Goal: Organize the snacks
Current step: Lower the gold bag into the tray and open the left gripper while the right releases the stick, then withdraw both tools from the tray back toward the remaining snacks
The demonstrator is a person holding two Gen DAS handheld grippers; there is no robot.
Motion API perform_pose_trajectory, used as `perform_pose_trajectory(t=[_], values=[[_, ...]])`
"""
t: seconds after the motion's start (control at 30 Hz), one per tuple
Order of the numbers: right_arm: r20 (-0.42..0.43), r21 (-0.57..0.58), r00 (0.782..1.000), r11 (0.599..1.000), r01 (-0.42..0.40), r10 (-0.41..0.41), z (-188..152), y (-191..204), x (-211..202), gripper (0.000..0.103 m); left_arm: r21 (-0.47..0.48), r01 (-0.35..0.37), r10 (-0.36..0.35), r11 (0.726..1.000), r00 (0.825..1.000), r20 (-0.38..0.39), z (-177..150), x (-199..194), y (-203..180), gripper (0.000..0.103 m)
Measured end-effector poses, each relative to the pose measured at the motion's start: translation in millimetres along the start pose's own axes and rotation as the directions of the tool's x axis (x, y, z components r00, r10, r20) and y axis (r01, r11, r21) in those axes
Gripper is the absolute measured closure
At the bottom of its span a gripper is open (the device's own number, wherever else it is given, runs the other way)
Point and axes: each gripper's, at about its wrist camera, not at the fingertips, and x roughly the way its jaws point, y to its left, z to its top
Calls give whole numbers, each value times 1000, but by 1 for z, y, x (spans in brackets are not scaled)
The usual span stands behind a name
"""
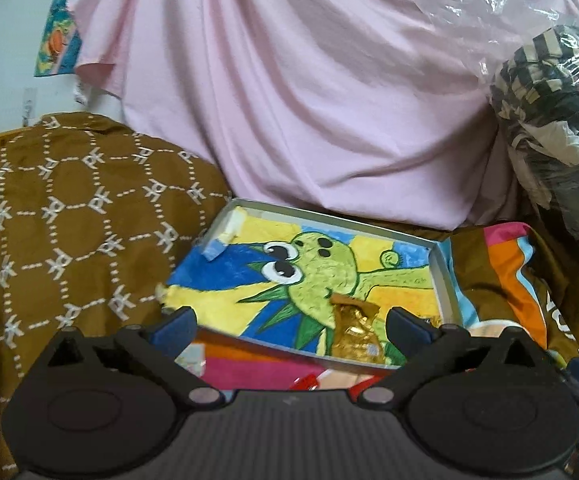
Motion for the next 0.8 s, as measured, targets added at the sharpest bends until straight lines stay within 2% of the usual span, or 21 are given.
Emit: perform_pose_trajectory(t=[0.4,0.8], values=[[-18,-27,1000,1000,-15,14,-14,10,-53,1,41,-37,38,998,999,-11,-25,-55,23,0],[-79,-37,997,999,-24,21,-36,19,-87,1,59,-54,57,997,998,-36,-49,-86,40,0]])
